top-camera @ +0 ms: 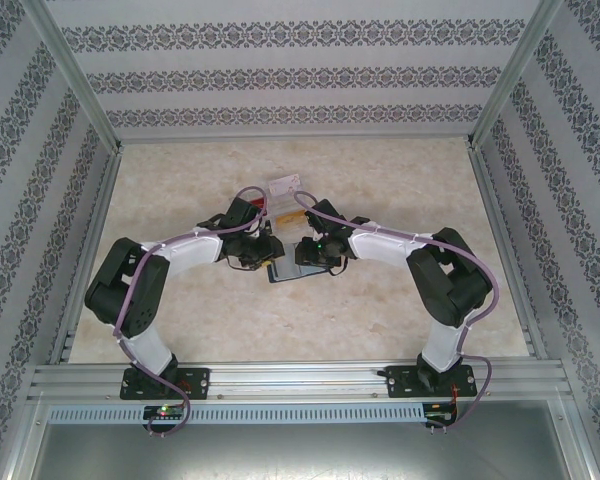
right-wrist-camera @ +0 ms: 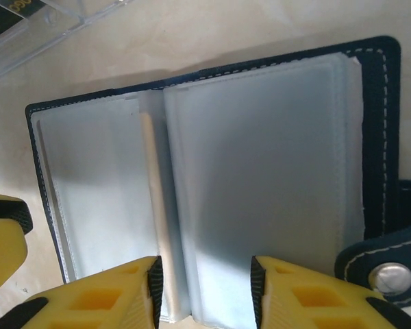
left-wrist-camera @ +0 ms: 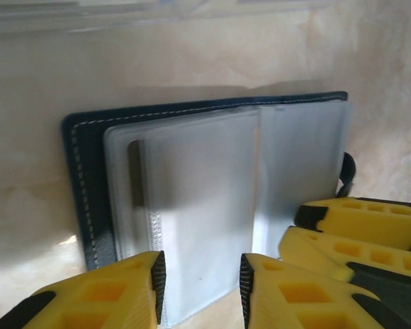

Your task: Take the credit cards out of the card holder

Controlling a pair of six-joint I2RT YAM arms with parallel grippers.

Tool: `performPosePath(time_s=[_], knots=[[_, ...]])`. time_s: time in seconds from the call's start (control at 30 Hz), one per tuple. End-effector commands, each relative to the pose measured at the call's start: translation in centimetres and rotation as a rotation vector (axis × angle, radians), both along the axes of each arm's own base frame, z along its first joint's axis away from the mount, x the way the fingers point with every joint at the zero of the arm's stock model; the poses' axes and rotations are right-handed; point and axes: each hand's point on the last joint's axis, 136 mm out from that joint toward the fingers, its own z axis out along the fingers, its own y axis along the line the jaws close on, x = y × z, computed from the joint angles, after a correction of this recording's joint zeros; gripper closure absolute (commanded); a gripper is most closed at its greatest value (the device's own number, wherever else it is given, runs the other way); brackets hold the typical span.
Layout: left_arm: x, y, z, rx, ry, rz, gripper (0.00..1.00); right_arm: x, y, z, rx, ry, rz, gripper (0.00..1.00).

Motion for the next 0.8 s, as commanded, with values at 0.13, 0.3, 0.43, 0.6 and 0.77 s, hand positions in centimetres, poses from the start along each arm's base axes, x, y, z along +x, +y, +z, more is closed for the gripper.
performPosePath(time_s=[0.13,0.3,0.43,0.6,0.77], knots=[[1.4,-0.9,0.1,-0.032,-0.005,-0.021,0.60,0.1,-1.1,-1.5,-0.043,0.030,-0.046,0.57],[1.4,-0.2,-1.2,0.020,0.034,0.005,0.60,-0.2,-1.6,-2.1,-0.055,0.047,-0.058,0.57],[1.6,0.1,-1.3,0.038,0.041,0.026,0.60,-0.4,-1.9,-2.5,-0.063,0.060,-0.071,0.58],[1.5,0.2,-0.5,0.039,0.043,0.029,0.59,-0.5,-2.4,-3.2,-0.071,0.079,-0.086,0.59],[1.1,0.7,-0.6,0.064,0.043,0.023,0.58,-0.7,-2.4,-3.8,-0.074,0.096,-0.090,0.60]])
